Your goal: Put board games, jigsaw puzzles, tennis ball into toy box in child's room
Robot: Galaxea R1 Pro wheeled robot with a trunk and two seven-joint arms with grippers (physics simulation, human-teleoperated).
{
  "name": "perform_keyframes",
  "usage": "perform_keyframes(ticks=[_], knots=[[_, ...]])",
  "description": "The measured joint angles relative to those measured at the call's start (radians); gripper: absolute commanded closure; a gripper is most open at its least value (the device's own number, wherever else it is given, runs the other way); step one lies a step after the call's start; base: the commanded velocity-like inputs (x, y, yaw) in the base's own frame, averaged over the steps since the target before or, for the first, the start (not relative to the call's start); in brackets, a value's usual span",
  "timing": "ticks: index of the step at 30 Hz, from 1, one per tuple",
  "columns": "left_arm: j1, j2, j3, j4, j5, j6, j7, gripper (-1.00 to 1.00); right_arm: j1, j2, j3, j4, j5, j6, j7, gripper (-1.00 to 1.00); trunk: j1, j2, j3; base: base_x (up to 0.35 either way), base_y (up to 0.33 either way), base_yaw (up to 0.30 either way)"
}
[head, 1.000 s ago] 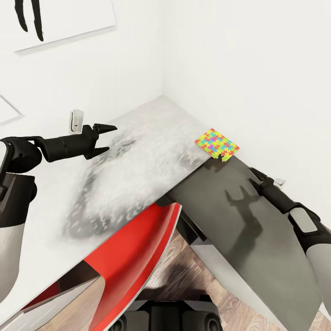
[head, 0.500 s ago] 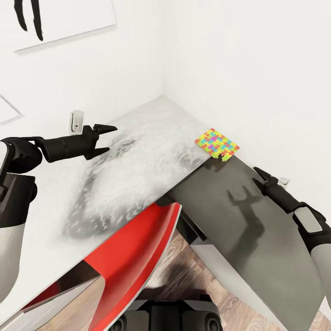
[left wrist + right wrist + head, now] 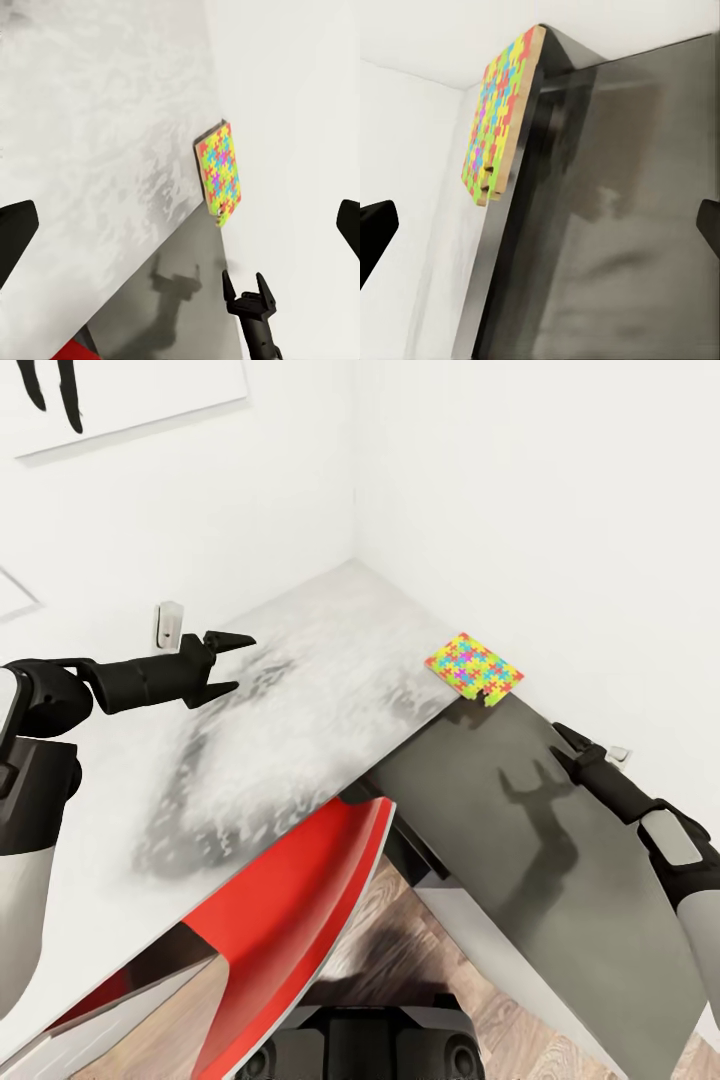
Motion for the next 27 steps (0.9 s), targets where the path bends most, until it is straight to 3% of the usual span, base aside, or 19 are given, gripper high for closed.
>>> perform_keyframes(ticks=[27], knots=[[0.0,0.0,-0.001,0.006,-0.002,0.0,0.0,-1.0,-0.014,-0.006,-0.004,0.012,-0.001,0.004,-0.037,-1.0,0.0,0.0,-0.027,0.0,0.0,0.0]])
